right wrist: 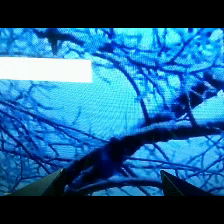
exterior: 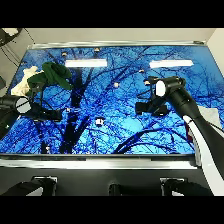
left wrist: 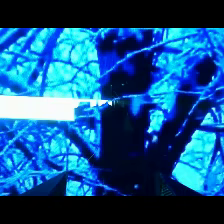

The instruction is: Fold the shirts.

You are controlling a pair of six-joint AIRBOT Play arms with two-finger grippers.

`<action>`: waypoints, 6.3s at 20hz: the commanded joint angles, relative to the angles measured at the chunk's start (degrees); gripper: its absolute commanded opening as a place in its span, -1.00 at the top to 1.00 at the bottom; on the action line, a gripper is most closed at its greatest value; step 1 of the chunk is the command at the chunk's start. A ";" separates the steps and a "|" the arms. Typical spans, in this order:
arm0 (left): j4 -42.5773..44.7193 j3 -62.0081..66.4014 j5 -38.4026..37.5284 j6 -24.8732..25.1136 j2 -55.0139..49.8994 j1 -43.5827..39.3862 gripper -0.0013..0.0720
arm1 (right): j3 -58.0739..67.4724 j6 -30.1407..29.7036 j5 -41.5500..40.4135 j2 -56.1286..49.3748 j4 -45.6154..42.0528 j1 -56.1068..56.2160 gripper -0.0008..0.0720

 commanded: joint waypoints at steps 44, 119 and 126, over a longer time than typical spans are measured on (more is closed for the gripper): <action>3.98 54.93 -4.09 -9.84 -42.40 34.27 -0.87 | -0.04 0.02 -12.02 -0.09 -1.64 0.04 -0.87; -35.21 -6.51 10.23 18.80 -18.97 5.49 -0.77 | -38.16 -7.65 -10.86 23.23 28.37 0.15 -0.98; -39.41 -6.43 18.27 17.53 -22.77 -0.37 -0.66 | -40.50 -13.18 -13.75 16.65 35.98 0.17 -0.98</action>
